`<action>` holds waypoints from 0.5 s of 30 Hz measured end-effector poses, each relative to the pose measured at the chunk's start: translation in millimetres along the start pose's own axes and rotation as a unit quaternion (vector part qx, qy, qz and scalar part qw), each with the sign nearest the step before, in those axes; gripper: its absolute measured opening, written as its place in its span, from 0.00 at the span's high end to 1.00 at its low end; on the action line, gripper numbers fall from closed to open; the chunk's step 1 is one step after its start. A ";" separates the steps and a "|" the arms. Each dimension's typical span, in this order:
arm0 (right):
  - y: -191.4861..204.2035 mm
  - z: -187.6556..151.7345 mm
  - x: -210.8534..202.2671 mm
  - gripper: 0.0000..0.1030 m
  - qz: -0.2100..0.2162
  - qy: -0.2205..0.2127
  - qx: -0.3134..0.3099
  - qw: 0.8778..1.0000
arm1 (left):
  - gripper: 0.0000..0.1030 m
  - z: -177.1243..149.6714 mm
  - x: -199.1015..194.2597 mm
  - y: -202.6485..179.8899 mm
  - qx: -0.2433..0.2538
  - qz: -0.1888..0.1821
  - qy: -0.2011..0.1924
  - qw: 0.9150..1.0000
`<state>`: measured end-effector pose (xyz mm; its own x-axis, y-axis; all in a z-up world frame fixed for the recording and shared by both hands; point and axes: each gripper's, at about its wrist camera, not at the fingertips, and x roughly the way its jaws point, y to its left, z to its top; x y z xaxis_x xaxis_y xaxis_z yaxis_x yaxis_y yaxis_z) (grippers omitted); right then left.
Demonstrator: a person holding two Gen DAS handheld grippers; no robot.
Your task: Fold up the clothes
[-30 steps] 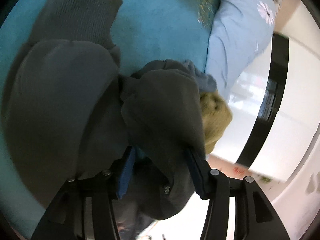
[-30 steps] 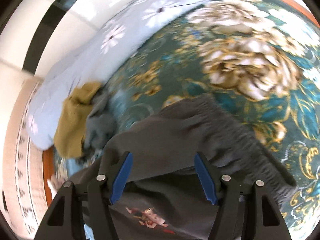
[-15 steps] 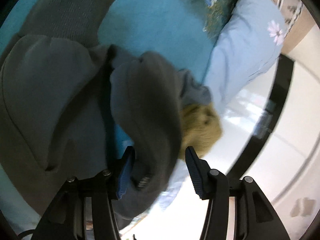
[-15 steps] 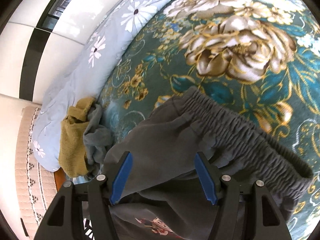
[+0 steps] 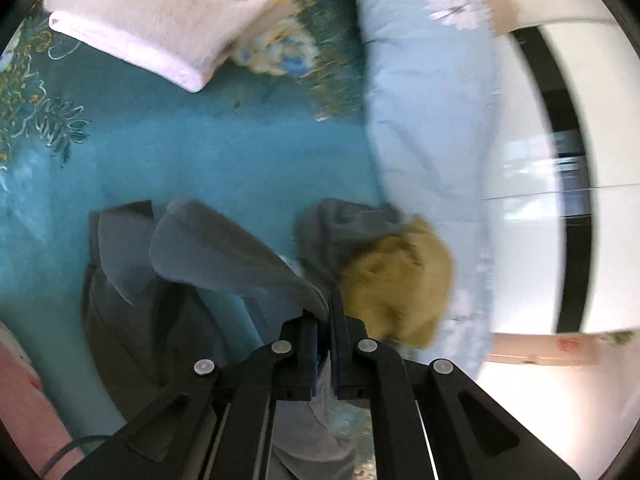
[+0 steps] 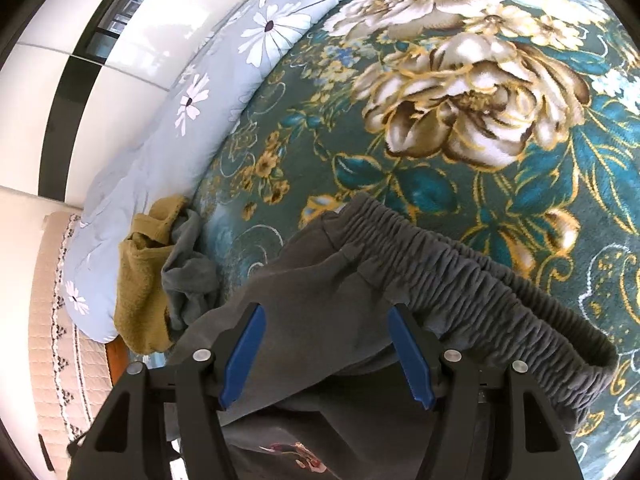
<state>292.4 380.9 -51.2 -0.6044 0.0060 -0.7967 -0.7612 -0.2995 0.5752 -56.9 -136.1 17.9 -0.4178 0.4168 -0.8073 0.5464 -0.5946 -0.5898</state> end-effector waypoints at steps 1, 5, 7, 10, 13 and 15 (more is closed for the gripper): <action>-0.5 1.1 -3.0 0.34 0.001 -0.003 -0.003 1.000 | 0.96 3.9 11.8 1.3 -0.003 0.025 0.009 1.000; -4.6 11.0 -16.2 0.34 -0.016 -0.021 -0.019 0.999 | 0.92 33.1 56.8 -11.4 0.030 0.024 0.058 0.998; -7.7 21.0 -13.6 0.34 -0.016 -0.016 -0.022 0.999 | 0.77 45.1 72.9 -20.6 0.064 -0.019 0.082 0.994; -12.9 38.1 -4.2 0.34 -0.018 0.000 -0.032 0.999 | 0.60 45.8 71.5 -19.1 0.093 -0.022 0.082 0.992; -21.2 53.7 18.2 0.34 -0.008 0.042 -0.021 0.999 | 0.60 44.4 61.7 -7.2 0.114 -0.042 0.082 0.989; -26.8 64.6 34.9 0.34 0.005 0.070 -0.009 0.997 | 0.60 43.9 55.1 8.2 0.107 -0.057 0.080 0.989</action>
<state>276.6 450.8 -82.4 -0.5723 -0.1309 -0.8096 -0.7501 -0.3154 0.5812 -107.2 -148.2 -30.5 -0.3383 0.5819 -0.7395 0.3288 -0.6632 -0.6723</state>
